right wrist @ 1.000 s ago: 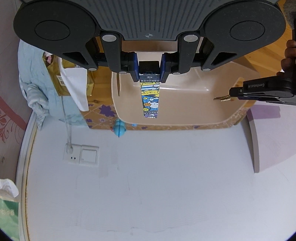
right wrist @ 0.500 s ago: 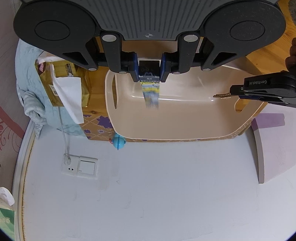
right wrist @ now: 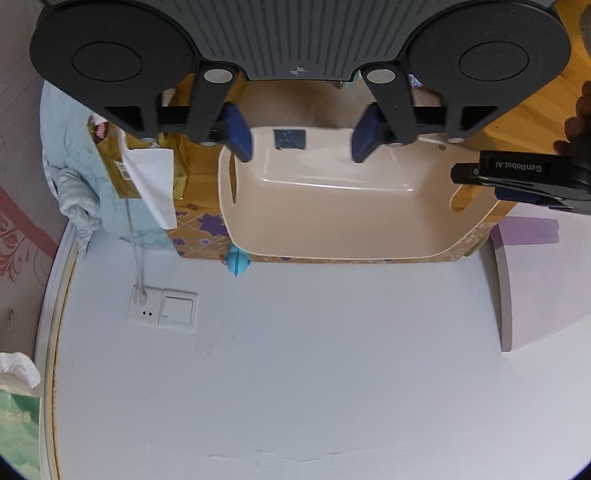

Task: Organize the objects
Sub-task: 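Open both tools to drop the clip and tube box into the bin, then move the left tool to the blue cartoon pack while the right approaches the herb bag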

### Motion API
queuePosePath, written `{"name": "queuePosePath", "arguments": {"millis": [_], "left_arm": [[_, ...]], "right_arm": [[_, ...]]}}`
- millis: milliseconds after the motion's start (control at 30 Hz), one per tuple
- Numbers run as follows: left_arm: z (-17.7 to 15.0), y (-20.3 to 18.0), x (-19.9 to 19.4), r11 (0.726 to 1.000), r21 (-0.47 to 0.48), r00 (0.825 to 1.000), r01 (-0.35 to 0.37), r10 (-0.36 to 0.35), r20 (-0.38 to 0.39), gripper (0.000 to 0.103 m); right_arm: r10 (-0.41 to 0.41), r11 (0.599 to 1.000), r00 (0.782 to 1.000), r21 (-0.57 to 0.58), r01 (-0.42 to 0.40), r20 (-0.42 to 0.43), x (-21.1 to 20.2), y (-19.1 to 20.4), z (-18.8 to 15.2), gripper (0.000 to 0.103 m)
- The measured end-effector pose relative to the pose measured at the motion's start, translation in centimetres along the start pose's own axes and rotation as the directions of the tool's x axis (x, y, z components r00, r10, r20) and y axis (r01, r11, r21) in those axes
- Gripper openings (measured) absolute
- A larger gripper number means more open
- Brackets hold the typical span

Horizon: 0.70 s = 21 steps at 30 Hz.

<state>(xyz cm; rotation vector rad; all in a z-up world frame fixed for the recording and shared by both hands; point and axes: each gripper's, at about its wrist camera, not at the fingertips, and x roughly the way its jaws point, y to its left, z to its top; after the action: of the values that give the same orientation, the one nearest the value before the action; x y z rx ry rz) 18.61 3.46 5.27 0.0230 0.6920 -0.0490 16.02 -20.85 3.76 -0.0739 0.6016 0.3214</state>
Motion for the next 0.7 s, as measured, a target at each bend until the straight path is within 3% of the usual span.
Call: {"name": "queuePosePath", "arguments": {"millis": [233, 400, 567, 700], "left_arm": [[-0.8, 0.6, -3.1, 1.000, -0.006, 0.999, -0.024, 0.024, 0.043, 0.089], [-1.9, 1.0, -4.5, 0.999, -0.002, 0.998, -0.040, 0.040, 0.040, 0.091], [-4.1, 1.9, -4.6, 0.999, -0.037, 1.000, 0.015, -0.015, -0.008, 0.091], [-6.1, 1.9, -3.9, 1.000, -0.030, 0.999, 0.003, -0.004, -0.049, 0.091]], "right_arm": [[-0.008, 1.000, 1.000, -0.019, 0.008, -0.001, -1.5, 0.6, -0.8, 0.089], [0.003, 0.999, 1.000, -0.035, -0.004, -0.026, -1.9, 1.5, -1.7, 0.093], [0.010, 0.999, 0.998, -0.039, -0.013, -0.058, -2.0, 2.1, -2.9, 0.094], [0.014, 0.999, 0.995, -0.049, -0.019, -0.094, -1.8, 2.5, -3.9, 0.094]]}}
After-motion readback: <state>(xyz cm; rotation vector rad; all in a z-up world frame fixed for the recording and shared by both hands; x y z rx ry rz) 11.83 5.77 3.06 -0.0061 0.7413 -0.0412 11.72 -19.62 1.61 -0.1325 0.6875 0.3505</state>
